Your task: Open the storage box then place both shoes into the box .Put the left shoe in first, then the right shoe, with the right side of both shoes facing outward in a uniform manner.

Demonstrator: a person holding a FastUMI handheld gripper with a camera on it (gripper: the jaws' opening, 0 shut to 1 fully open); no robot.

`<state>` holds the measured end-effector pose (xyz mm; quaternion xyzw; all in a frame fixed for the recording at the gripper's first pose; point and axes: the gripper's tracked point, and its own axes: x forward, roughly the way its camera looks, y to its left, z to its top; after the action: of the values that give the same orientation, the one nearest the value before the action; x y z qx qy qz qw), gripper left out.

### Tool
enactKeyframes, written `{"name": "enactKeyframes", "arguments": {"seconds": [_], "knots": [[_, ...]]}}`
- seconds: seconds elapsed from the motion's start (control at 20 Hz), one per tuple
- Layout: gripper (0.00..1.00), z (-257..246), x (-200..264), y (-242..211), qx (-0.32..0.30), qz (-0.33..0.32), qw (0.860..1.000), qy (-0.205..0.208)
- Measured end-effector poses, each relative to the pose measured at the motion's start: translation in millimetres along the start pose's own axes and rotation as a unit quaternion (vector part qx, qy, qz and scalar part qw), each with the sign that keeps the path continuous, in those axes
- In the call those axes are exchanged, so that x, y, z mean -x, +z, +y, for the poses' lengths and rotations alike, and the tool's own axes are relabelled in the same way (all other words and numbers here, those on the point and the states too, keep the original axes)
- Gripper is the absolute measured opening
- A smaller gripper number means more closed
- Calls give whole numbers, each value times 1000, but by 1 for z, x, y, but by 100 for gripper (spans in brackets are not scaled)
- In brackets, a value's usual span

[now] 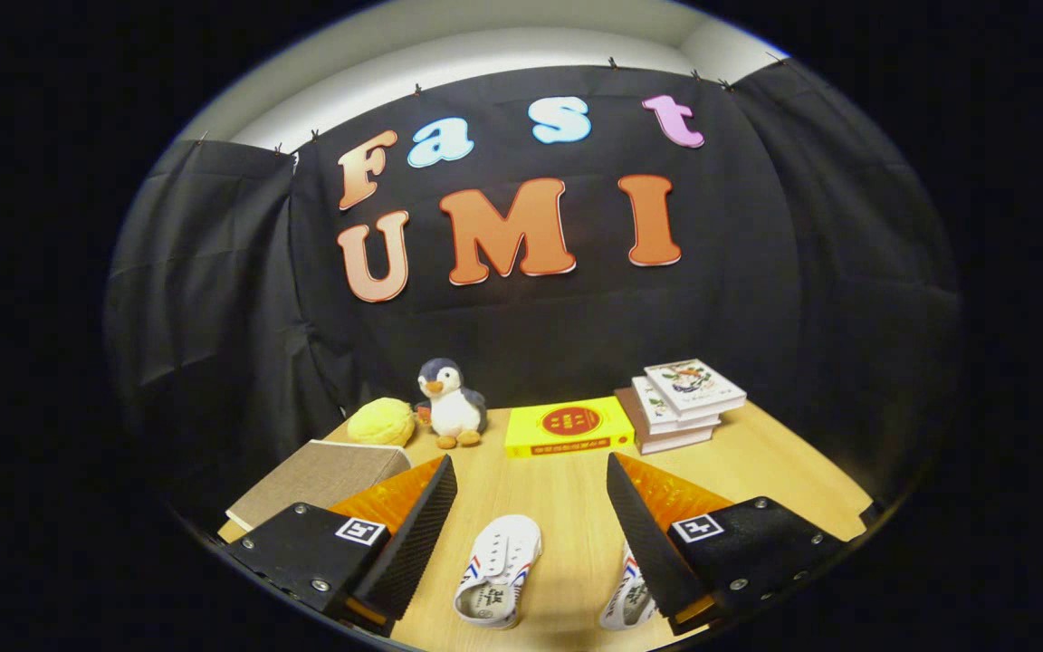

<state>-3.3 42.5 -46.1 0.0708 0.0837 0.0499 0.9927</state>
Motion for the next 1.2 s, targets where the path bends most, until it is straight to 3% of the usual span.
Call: {"name": "enactKeyframes", "arguments": {"seconds": [0.2, 0.45, 0.8, 1.2], "knots": [[98, 25, -12, -20, -58, 39, 996, 55], [98, 57, -25, -66, -147, 135, 972, 128], [98, 112, -36, -121, -258, 262, 902, 227], [98, 158, -41, -148, -317, 346, 827, 311]]}}
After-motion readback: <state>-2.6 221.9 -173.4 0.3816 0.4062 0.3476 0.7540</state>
